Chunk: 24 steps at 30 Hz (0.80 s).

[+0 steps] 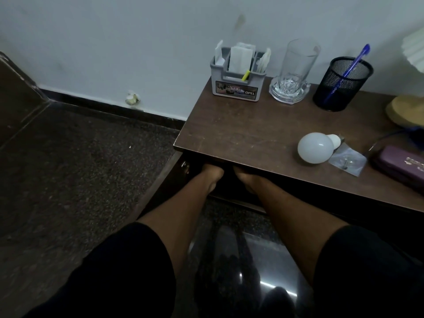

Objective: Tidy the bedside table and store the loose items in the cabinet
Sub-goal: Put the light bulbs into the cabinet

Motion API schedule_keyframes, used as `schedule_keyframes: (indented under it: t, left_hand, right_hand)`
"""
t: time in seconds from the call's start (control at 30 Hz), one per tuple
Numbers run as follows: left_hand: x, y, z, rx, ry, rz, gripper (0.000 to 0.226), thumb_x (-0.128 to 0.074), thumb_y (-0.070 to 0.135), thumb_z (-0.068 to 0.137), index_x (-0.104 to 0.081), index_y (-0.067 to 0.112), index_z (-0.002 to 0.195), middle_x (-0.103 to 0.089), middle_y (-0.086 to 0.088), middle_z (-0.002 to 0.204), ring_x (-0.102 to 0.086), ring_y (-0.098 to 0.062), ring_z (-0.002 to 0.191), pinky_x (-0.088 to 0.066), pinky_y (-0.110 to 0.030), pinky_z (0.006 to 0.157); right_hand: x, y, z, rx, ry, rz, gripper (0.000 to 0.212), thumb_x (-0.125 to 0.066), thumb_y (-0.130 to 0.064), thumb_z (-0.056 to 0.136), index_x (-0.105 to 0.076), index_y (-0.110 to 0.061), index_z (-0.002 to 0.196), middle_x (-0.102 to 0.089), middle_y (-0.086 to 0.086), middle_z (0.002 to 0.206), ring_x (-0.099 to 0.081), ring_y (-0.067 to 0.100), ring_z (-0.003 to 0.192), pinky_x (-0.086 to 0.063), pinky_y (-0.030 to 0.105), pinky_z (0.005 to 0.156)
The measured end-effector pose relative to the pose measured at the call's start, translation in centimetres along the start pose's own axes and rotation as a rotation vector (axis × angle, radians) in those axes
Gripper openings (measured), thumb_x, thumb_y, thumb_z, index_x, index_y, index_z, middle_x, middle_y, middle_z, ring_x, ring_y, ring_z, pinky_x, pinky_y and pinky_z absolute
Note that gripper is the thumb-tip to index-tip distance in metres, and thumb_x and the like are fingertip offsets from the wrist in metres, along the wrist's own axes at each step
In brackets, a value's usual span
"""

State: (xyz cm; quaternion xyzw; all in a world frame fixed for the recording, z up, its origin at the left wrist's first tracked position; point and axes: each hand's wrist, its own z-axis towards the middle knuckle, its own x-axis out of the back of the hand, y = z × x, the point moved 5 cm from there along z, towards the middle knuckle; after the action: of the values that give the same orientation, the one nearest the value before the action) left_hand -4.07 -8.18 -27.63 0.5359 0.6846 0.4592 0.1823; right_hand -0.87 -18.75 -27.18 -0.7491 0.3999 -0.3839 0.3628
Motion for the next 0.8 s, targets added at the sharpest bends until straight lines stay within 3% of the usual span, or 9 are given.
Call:
schedule_keyframes:
  t: [0.13, 0.27, 0.47, 0.53, 0.67, 0.8]
  left_hand:
    - [1.0, -0.2, -0.6, 0.0, 0.087, 0.036, 0.042, -0.051, 0.013, 0.101, -0.051, 0.003, 0.142, -0.054, -0.012, 0.146, -0.051, -0.026, 0.134, -0.038, -0.02, 0.089]
    - [1.6, -1.5, -2.1, 0.03, 0.149, 0.062, 0.038, -0.054, 0.006, 0.094, -0.056, -0.004, 0.131, -0.063, -0.021, 0.131, -0.06, -0.032, 0.121, -0.042, -0.025, 0.084]
    - [1.2, -1.6, -5.4, -0.032, 0.107, -0.028, 0.035, -0.058, -0.001, 0.091, -0.057, -0.001, 0.126, -0.065, -0.015, 0.125, -0.062, -0.028, 0.119, -0.041, -0.023, 0.083]
    - [0.9, -1.3, -7.0, -0.047, 0.085, -0.089, 0.044, -0.056, -0.004, 0.093, -0.051, -0.002, 0.136, -0.06, -0.014, 0.132, -0.058, -0.022, 0.122, -0.04, -0.021, 0.087]
    - [0.5, -1.5, -10.1, -0.053, 0.044, -0.127, 0.051, -0.051, -0.008, 0.095, -0.045, 0.001, 0.145, -0.058, -0.018, 0.14, -0.056, -0.027, 0.129, -0.043, -0.025, 0.096]
    - [0.2, -1.6, -13.4, -0.085, 0.008, -0.068, 0.049, -0.051, -0.009, 0.095, -0.047, -0.001, 0.142, -0.06, -0.021, 0.136, -0.057, -0.029, 0.127, -0.043, -0.026, 0.098]
  right_hand:
    - [0.2, 0.5, -0.5, -0.023, -0.013, 0.059, 0.044, -0.04, -0.029, 0.108, -0.044, -0.013, 0.148, -0.038, 0.008, 0.158, -0.036, 0.025, 0.145, -0.023, 0.033, 0.122]
    - [0.7, 2.6, -1.9, -0.143, 0.007, 0.054, 0.048, -0.054, -0.036, 0.101, -0.055, -0.011, 0.142, -0.05, 0.01, 0.15, -0.047, 0.027, 0.139, -0.035, 0.036, 0.117]
    - [2.3, 2.9, -5.1, -0.095, 0.063, 0.091, 0.038, -0.062, -0.015, 0.095, -0.063, 0.001, 0.13, -0.065, 0.018, 0.129, -0.061, 0.032, 0.123, -0.047, 0.044, 0.108]
    - [2.7, 2.2, -6.7, -0.022, 0.03, 0.079, 0.038, -0.06, -0.006, 0.095, -0.061, 0.0, 0.132, -0.065, 0.017, 0.129, -0.061, 0.03, 0.122, -0.047, 0.041, 0.108]
    - [3.8, 1.5, -9.9, 0.04, -0.042, 0.006, 0.046, -0.059, -0.004, 0.095, -0.051, -0.002, 0.141, -0.059, 0.011, 0.137, -0.055, 0.014, 0.117, -0.044, 0.024, 0.096]
    - [5.1, 1.3, -12.5, 0.09, -0.084, -0.044, 0.049, -0.057, -0.003, 0.097, -0.047, -0.003, 0.145, -0.053, 0.01, 0.144, -0.051, 0.02, 0.132, -0.041, 0.021, 0.099]
